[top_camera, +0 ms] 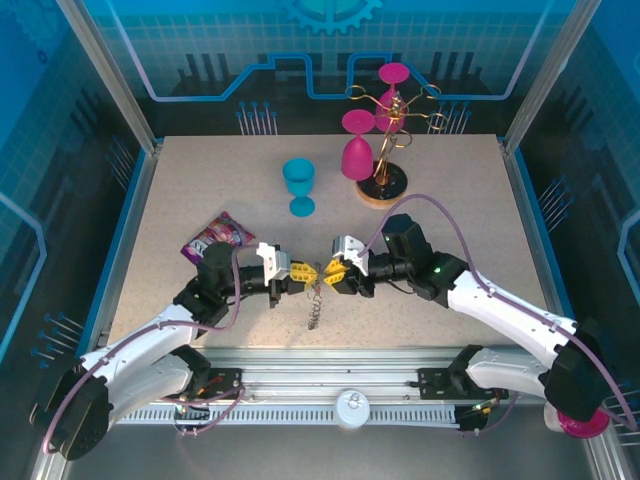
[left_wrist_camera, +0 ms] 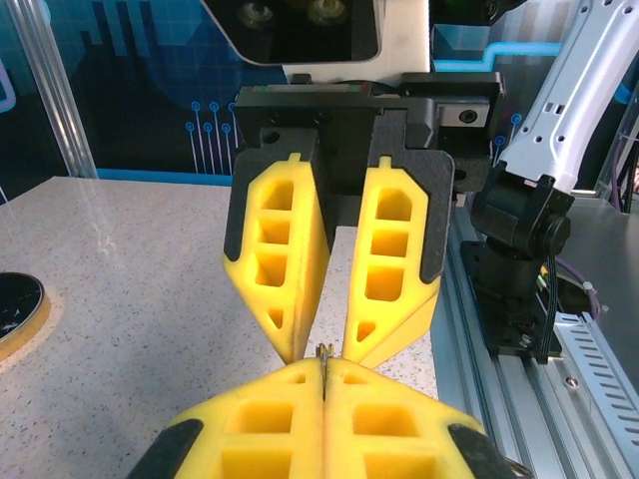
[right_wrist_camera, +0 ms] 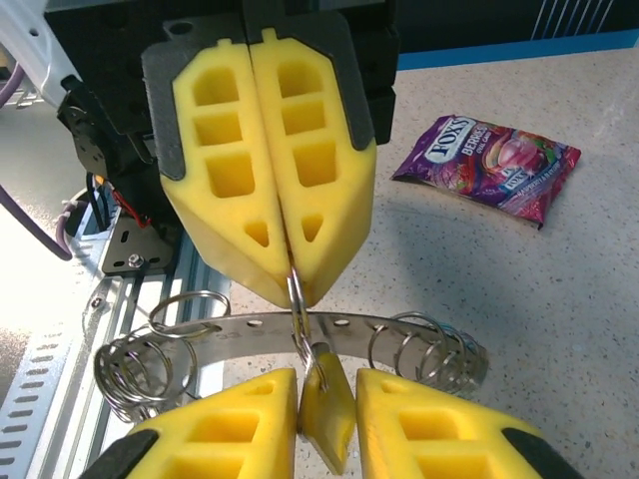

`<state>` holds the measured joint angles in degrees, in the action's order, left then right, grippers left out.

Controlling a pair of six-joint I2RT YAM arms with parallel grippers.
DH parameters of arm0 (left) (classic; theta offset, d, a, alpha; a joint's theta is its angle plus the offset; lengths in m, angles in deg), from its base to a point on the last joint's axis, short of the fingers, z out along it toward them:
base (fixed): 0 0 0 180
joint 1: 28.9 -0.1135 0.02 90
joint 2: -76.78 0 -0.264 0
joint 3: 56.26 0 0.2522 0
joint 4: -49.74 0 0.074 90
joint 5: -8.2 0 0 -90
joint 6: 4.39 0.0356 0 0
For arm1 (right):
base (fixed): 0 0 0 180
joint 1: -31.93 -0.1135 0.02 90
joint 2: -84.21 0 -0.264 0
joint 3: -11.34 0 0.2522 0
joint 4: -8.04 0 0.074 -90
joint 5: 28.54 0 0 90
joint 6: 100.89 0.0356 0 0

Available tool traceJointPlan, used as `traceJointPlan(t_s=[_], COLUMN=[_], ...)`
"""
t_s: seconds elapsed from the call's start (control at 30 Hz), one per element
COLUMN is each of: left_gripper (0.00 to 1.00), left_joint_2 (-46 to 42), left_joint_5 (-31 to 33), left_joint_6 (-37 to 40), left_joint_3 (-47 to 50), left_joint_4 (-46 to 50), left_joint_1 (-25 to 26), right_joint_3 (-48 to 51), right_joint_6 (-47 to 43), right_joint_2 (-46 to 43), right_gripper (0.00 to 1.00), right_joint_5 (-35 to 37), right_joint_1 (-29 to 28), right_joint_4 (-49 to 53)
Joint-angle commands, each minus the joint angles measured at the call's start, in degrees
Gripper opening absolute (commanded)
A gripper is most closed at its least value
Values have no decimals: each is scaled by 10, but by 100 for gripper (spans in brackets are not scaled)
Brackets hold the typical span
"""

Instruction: Put the keys on the keyring

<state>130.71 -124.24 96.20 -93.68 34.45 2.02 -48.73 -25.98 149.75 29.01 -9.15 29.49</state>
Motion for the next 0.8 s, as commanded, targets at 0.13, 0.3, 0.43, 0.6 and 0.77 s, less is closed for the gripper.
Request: traceJointPlan(t_s=[0.13, 0.3, 0.43, 0.6, 0.77], left_gripper=[0, 0, 0, 0, 0], left_joint_2=[-5, -8, -6, 12, 20], left_joint_5=[-22, -24, -28, -27, -5], left_joint_6=[6, 5, -4, -43, -51], left_joint_3=[4, 4, 2, 3, 13], left_joint_4=[-30, -31, -45, -108, -125], left_joint_1=[2, 3, 2, 2, 3], right_joint_3=[-28, -28, -20, -20, 5], right_joint_6=[-21, -25, -24, 6, 39], right_joint_2=[15, 16, 21, 30, -11], right_gripper=[11, 0, 0, 7, 22], right_joint_5=[-36, -30, -17, -35, -21], right_joint_1=[6, 7, 9, 6, 10], right_joint_4=[12, 24, 33, -1, -77])
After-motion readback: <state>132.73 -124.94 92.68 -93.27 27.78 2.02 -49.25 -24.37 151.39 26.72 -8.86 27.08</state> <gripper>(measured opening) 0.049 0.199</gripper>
